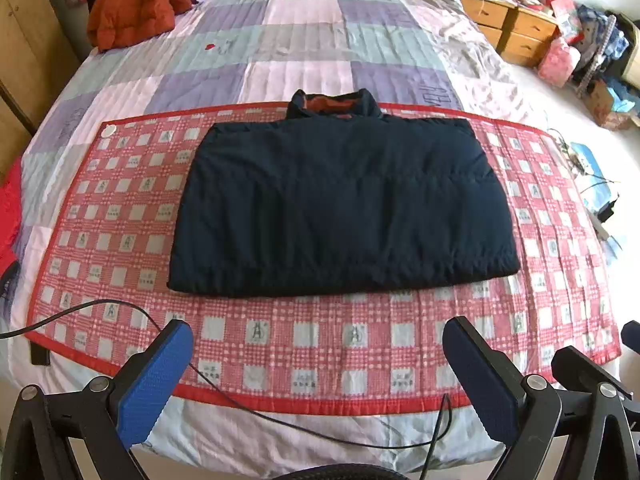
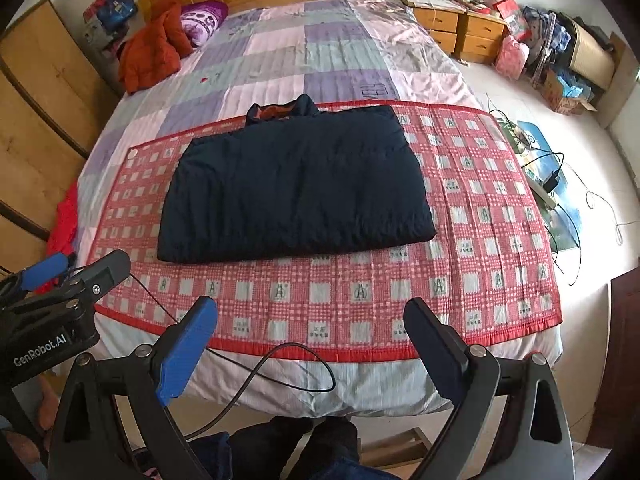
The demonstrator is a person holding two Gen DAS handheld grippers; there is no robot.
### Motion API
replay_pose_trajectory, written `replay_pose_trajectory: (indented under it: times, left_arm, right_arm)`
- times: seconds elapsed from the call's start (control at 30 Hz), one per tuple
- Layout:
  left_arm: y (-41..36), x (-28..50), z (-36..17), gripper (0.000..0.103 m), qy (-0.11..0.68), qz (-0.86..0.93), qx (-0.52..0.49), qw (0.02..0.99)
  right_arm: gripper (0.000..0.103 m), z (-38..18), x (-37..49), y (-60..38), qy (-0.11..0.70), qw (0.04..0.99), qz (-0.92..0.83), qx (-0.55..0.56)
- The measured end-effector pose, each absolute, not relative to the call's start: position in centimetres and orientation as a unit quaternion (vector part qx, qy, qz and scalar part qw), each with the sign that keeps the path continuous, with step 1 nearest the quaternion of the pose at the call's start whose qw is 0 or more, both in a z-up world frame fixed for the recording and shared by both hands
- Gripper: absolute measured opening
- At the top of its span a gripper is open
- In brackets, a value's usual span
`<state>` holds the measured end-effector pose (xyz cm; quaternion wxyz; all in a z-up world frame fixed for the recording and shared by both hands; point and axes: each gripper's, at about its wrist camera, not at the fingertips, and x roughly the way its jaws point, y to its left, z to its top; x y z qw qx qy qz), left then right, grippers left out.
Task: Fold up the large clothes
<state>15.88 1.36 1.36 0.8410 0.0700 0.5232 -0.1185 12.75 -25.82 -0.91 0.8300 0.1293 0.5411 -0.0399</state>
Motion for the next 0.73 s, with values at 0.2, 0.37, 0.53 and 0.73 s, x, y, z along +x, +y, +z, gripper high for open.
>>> replay_pose_trajectory:
  times: [0.2, 0.37, 0.53, 0.73]
  left_arm:
    - [1.4, 16.2, 1.3, 0.102, 0.524, -0.120, 0.070, 0.840]
    - [1.1, 16.6, 1.2, 0.102, 0.525, -0.119, 0.071, 0.840]
    - [1.1, 16.7, 1.1, 0.102, 0.525, -0.119, 0.071, 0.840]
    - [0.9, 16.3, 0.8, 0.102, 0.519, -0.125, 0.067, 0.843]
  right_arm:
    - [0.096, -0.8, 13.2, -25.6, 0.542, 0.830, -0.041, 0.130]
    - [0.096, -0.7, 13.7, -25.6, 0.543, 0.828, -0.041, 0.131]
    - [0.096, -0.6, 13.7, -25.6, 0.544, 0.828, -0.041, 0.130]
    - [0.096, -0.8, 13.9, -25.7, 0.545, 0.827, -0.042, 0.130]
